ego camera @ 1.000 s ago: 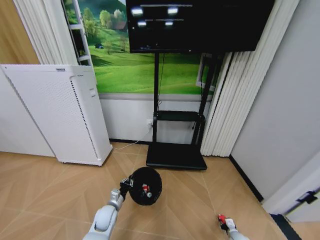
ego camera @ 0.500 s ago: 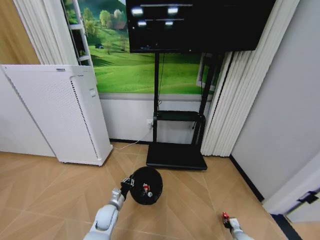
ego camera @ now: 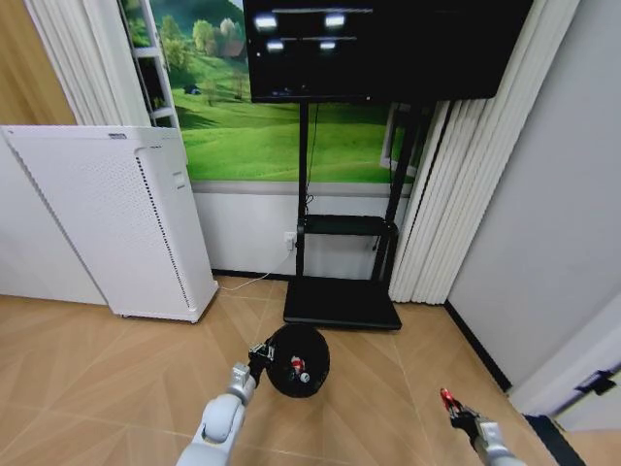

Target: Pick up the trash bin and place the garbage on the floor into it.

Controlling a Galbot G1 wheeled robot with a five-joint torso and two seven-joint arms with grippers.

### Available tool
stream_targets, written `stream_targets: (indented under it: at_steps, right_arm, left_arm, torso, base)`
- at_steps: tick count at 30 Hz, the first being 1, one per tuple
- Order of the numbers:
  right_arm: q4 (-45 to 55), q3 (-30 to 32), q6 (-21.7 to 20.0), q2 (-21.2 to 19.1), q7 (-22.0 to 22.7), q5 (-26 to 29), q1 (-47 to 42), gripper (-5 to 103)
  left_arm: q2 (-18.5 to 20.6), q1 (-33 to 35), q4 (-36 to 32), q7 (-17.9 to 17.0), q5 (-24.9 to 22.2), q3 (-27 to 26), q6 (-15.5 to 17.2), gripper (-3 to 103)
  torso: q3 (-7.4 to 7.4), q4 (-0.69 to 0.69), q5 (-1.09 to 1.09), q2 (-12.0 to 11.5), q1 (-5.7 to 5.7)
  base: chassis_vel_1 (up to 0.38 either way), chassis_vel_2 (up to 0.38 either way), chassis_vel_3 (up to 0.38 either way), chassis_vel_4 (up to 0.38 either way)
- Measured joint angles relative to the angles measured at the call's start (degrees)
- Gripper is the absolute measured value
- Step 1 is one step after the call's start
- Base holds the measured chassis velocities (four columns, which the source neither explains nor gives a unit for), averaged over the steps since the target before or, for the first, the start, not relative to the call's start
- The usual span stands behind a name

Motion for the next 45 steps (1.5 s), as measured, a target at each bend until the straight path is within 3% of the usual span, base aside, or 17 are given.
stream_targets:
  at_steps: [2, 6, 11, 12, 19, 24, 45]
  right_arm:
    - [1.14, 0.23, 2.26, -0.14, -1.57, 0.0, -0.73, 12]
    - [4.08, 0.27, 13.45, -0.48, -14.04, 0.93, -1.27, 12]
    - [5.31, -0.02, 17.78, -0.69, -19.78, 3.31, -0.93, 12]
    - [6.1, -0.18, 19.4, -0.93, -23.08, 4.63, -0.53, 12]
    - [9.5, -1.47, 22.41, -2.06, -32.16, 7.89, 1.16, 12]
    - [10.72, -3.69, 22.78, -2.22, -33.95, 7.48, 3.45, 12]
    - [6.8, -16.98, 21.1, 1.37, -32.68, 4.39, 13.98, 12]
  left_arm:
    - [-0.19, 0.11, -0.09, -0.08, 0.11, 0.09, 0.0, 7]
    - [-0.84, 0.3, -0.32, -0.35, 0.35, 0.0, 0.17, 7]
    - [-0.83, -0.68, 0.24, -0.43, 0.33, -0.2, 0.43, 7]
    - [-0.85, -1.38, 0.82, -0.52, 0.27, -0.26, 0.56, 7]
    - [-1.89, -3.46, 2.95, -1.06, 0.14, 0.1, 0.68, 7]
    - [-2.53, -4.55, 4.6, -1.29, 0.56, 2.2, 0.56, 7]
    - [-7.11, -8.23, 11.19, -1.66, 3.46, 6.94, -0.76, 7]
  torso:
    - [0.0, -0.02, 0.0, 0.0, 0.0]
    - [0.0, -0.01, 0.0, 0.0, 0.0]
    - [0.0, -0.03, 0.0, 0.0, 0.0]
    - [0.0, -0.03, 0.01, 0.0, 0.0]
    - [0.0, -0.02, 0.0, 0.0, 0.0]
    - [0.0, -0.04, 0.0, 0.0, 0.0]
    - [0.01, -0.03, 0.0, 0.0, 0.0]
  base:
    - [0.0, 0.0, 0.0, 0.0]
    - [0.0, 0.0, 0.0, 0.0]
    - [0.0, 0.0, 0.0, 0.0]
    - [0.0, 0.0, 0.0, 0.0]
    - [0.0, 0.0, 0.0, 0.0]
    - [0.0, 0.0, 0.0, 0.0]
    - [0.0, 0.0, 0.0, 0.0]
